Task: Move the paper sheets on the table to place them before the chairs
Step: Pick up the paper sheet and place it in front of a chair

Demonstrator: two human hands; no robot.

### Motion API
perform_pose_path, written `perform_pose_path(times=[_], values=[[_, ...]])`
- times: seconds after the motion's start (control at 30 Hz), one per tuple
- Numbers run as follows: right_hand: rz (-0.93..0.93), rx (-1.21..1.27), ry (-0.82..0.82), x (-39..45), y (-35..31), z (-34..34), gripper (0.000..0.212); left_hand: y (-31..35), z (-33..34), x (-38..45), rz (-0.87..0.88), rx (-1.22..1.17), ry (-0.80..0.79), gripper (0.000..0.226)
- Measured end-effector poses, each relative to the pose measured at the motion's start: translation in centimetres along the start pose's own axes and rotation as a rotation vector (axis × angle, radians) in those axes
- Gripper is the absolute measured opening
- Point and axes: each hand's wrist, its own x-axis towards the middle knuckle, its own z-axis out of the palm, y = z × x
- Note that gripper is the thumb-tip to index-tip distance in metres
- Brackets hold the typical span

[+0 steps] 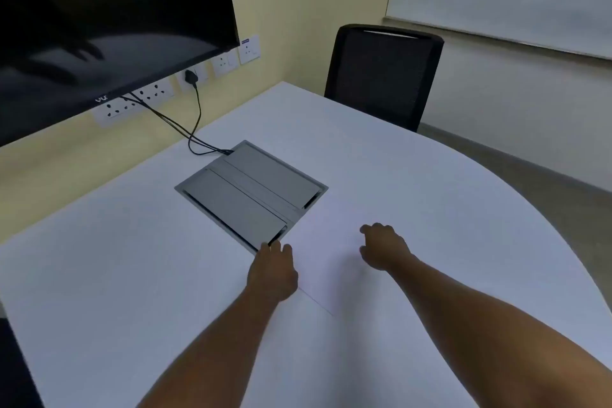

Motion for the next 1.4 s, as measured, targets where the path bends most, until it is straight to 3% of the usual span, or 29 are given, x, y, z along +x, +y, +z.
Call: perform_pose_path(times=[0.37,0.63,1.13,1.3,1.4], values=[[0.095,0.048,-0.025,5.2,2.9,2.6,0.041,-0.4,5.2,4.3,-0.055,-0.025,-0.146,0.080],[0.131,0.039,-0.066,7.5,3.1,5.0,0.080,-0.5,7.2,5.9,-0.056,-0.086,-0.181,0.088],[0.216,0.048,-0.027,8.1,3.2,7.0,0.090,-0.6,7.8,6.8,-0.109,-0.089,-0.286,0.091],[0.179,0.239,0.046,7.9,2.9,6.8,0.086,-0.5,7.9,6.6,-0.109,-0.089,-0.291,0.089],[0.207,0.611,0.181,7.6,2.3,6.7,0.083,-0.5,7.8,6.5,-0.106,-0.092,-0.292,0.088]])
